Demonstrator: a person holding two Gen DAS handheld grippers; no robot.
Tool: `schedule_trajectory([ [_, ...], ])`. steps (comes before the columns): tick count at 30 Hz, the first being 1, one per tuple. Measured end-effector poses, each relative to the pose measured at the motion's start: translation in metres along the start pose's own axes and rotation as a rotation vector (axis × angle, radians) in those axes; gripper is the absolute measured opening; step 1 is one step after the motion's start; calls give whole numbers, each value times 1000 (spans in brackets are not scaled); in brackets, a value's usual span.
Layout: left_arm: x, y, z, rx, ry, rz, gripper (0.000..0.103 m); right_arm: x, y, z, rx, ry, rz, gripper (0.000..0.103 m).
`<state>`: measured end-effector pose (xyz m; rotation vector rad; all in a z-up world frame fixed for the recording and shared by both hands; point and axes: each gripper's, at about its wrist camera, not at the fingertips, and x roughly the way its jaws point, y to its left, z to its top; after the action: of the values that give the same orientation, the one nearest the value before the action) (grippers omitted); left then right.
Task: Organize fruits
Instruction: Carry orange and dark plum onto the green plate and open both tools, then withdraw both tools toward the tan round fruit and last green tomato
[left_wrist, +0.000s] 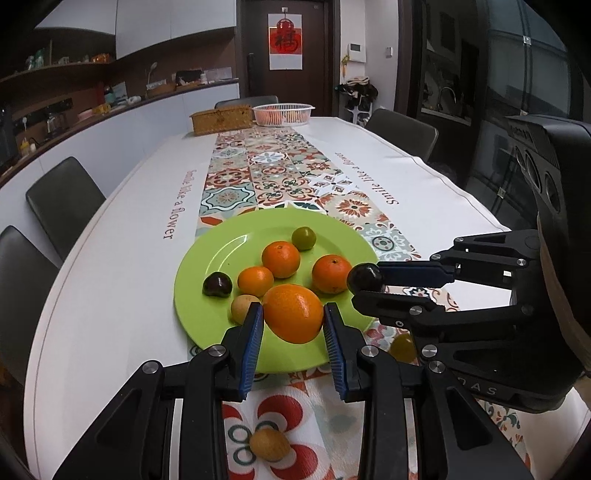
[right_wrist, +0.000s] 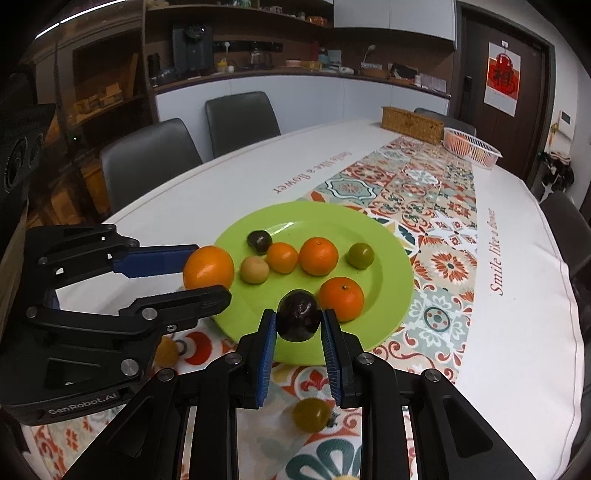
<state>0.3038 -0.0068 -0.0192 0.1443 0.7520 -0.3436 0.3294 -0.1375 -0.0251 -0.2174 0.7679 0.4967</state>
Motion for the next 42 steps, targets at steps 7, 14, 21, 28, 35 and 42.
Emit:
schedule_trajectory([
  [7,16,5,1,-3,32,-16,33,13,-3,3,-7,21,2,26],
  [14,11,11,2,-13,0,40,52,17,-7,4,17,22,15,27],
  [21,-16,16,-2,-25,-14,119,52,6,-8,2,40,5,1,31],
  [28,-51,6,-2,-49,-55,146,53,-29,3,-2,52,-59,3,38],
  [35,-85,-4,-8,-62,-103,199,66,-66,13,-7,70,-120,-21,42],
  [42,-105,-7,-26,-103,-105,208,84,-88,18,-20,113,-136,-57,56],
])
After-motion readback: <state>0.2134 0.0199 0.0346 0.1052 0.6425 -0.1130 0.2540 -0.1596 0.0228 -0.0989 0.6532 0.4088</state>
